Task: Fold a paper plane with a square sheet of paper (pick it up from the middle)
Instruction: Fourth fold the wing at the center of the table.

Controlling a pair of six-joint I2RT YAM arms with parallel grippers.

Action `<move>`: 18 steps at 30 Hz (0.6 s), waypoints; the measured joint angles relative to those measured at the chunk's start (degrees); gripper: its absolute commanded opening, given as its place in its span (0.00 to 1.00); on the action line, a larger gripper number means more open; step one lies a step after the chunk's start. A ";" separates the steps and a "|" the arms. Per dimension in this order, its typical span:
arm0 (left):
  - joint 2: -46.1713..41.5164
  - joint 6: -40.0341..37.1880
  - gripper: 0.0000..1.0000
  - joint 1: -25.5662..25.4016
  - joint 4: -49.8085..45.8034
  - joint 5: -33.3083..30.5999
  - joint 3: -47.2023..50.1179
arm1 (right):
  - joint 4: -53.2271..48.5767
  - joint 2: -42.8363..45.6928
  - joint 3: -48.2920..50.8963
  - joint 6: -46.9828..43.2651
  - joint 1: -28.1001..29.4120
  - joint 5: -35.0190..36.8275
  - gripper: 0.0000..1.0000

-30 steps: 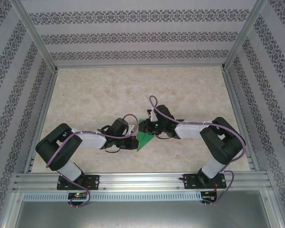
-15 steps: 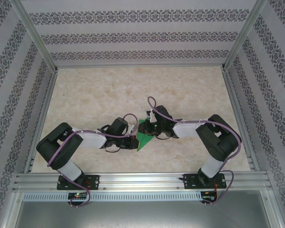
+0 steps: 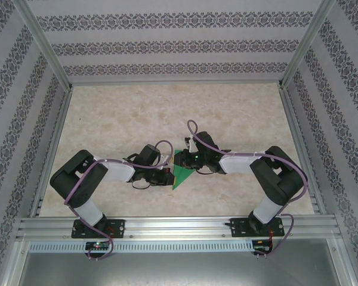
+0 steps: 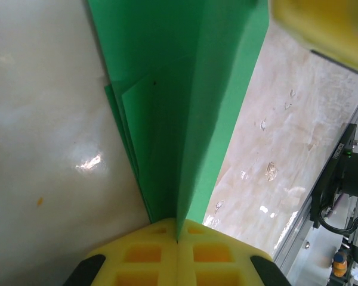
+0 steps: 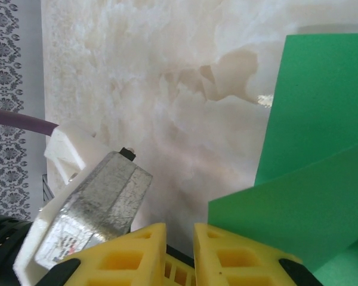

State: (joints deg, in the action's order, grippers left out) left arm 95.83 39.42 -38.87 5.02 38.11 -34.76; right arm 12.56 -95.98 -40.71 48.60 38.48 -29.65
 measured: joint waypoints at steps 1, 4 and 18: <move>0.15 0.02 0.00 0.13 -0.20 0.24 -0.15 | 0.00 -0.55 -0.09 0.00 -0.02 0.07 0.19; 0.28 -0.07 0.00 0.20 -0.35 0.48 -0.33 | 0.00 -2.25 -0.15 0.02 -0.02 0.17 0.19; 1.40 -0.37 0.00 0.61 -1.86 2.05 -1.57 | -0.13 -4.59 -0.15 0.85 -0.39 0.63 0.20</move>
State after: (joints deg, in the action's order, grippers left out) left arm 97.23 39.05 -38.26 3.16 40.16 -36.34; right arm 12.43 -100.57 -40.86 49.45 38.09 -29.02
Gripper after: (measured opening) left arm 0.052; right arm 0.196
